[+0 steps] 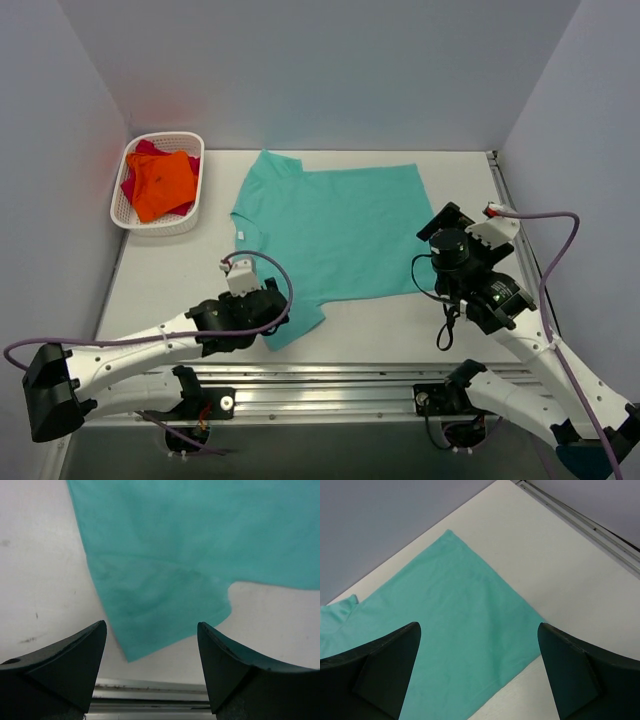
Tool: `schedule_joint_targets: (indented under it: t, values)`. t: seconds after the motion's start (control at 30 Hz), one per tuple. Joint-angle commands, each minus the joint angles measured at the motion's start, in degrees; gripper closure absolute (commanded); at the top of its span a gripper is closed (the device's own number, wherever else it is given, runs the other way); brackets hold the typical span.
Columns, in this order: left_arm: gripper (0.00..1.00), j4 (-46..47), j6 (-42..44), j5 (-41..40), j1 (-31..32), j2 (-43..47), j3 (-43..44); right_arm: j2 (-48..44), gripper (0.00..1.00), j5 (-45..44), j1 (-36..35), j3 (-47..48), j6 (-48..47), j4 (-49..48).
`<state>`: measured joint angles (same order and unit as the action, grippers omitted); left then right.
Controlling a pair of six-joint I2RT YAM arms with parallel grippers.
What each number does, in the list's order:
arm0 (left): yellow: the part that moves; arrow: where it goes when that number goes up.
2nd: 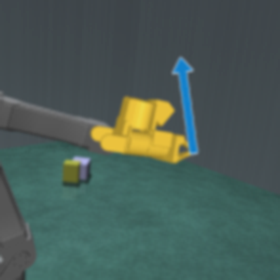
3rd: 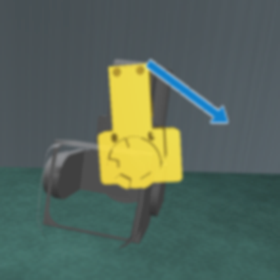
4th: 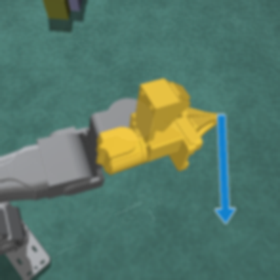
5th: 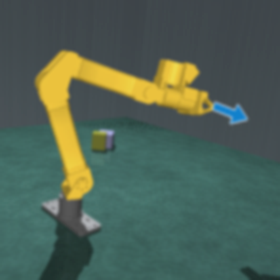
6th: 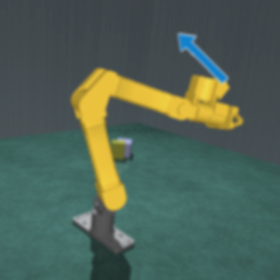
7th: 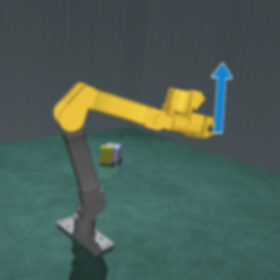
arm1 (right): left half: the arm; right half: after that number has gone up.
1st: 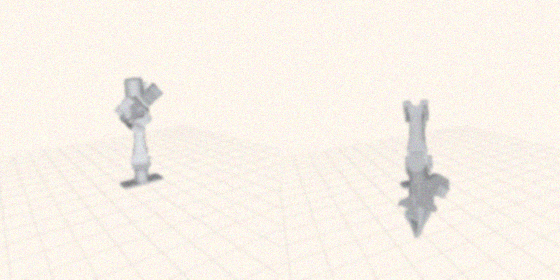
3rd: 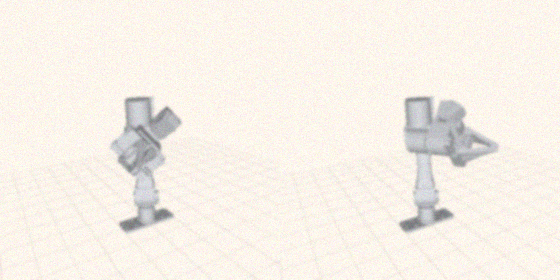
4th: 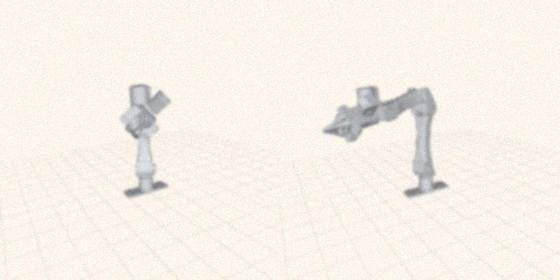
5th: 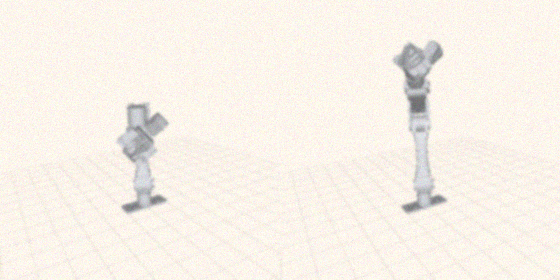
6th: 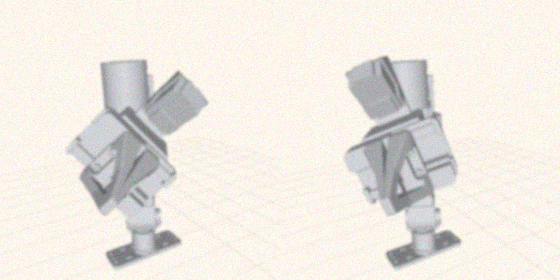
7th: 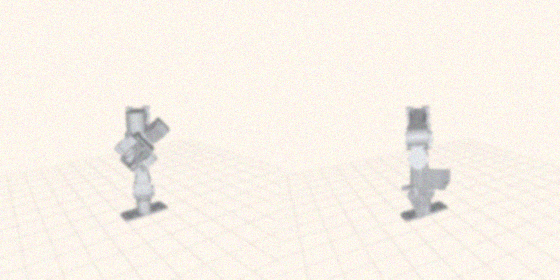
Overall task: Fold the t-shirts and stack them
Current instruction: Flatten the tshirt out
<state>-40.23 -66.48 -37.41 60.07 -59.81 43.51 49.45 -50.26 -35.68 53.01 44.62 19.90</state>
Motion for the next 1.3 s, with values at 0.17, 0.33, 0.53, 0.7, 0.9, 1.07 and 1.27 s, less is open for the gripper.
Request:
schedule_joint_targets:
  t: [0.17,0.33,0.53,0.7,0.9,1.07,1.27]
  values:
    - [0.2,-3.98,-21.76,-1.61,9.36,-7.93,-5.89,1.35,0.0,-5.64,-0.35,2.45,4.43,8.41]
    - [0.2,1.27,-23.08,-1.53,9.71,-14.27,-4.57,1.44,0.0,-5.29,-0.35,2.09,2.31,6.64]
    - [0.22,9.03,-22.56,1.9,9.62,-16.91,-6.59,2.14,0.0,-6.43,-0.27,2.18,1.61,6.03]
    - [0.27,10.25,-22.99,4.0,9.71,-18.5,-7.12,2.84,0.0,-6.08,-0.27,2.18,1.52,5.15]
    - [0.39,12.28,-23.17,6.64,9.71,-19.11,-9.05,3.46,0.0,-6.25,-0.27,1.39,2.14,4.71]
    - [0.49,7.72,-23.87,3.67,10.5,-17.97,-7.56,3.63,0.0,-6.17,-0.27,0.78,2.57,4.45]
    - [0.79,4.9,-24.49,1.64,10.5,-16.57,-7.12,4.07,0.0,-6.51,-0.35,0.95,2.84,4.44]
